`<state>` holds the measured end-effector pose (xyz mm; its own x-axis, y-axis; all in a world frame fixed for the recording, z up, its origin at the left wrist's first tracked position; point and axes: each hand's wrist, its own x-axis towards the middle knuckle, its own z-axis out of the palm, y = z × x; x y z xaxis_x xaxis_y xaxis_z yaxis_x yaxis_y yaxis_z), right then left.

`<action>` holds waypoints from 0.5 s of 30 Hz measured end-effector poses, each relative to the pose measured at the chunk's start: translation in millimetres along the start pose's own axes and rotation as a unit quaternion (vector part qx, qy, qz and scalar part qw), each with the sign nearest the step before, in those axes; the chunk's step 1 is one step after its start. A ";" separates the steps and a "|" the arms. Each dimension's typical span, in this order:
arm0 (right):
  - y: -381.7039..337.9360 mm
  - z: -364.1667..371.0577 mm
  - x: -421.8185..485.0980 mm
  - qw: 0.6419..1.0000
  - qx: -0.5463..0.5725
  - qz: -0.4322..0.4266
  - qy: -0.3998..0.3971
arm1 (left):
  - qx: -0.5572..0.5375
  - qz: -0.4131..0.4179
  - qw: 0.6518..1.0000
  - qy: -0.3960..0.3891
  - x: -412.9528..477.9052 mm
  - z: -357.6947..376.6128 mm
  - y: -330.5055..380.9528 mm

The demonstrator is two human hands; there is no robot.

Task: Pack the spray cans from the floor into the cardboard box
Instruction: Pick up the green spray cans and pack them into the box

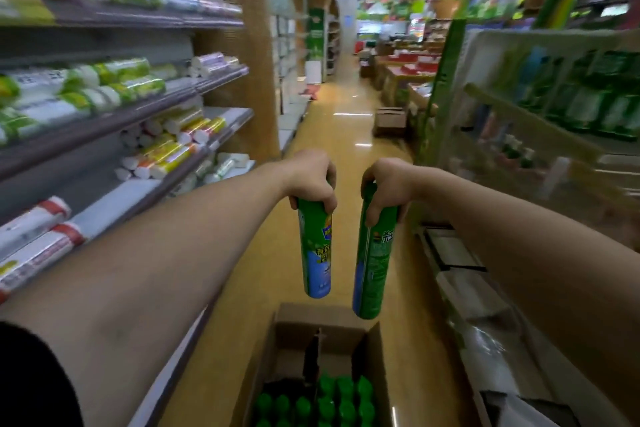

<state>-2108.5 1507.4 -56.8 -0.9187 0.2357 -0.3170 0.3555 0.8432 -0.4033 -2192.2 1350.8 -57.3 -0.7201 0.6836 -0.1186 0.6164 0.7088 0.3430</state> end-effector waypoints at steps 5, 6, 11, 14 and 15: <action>-8.6 10.3 65.5 0.998 -0.016 -0.054 -0.034 | -0.006 -0.068 0.998 -0.004 27.9 4.5 -36.7; -11.0 14.4 76.6 0.997 -0.018 -0.060 -0.044 | -0.005 -0.077 0.997 -0.009 31.8 8.1 -44.5; -22.3 44.9 134.9 0.993 -0.031 -0.078 -0.080 | -0.005 -0.111 0.993 -0.037 56.9 34.6 -93.8; -26.6 76.2 171.6 0.992 -0.039 -0.071 -0.100 | -0.013 -0.123 0.990 -0.072 76.3 60.8 -130.3; -27.3 88.4 184.5 0.991 -0.039 -0.067 -0.109 | -0.015 -0.125 0.988 -0.086 84.2 71.9 -143.7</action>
<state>-2272.4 1485.1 -180.2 -0.8949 0.0171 -0.4460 0.2110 0.8968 -0.3889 -2318.5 1319.0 -183.5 -0.7826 0.5085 -0.3590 0.4143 0.8560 0.3093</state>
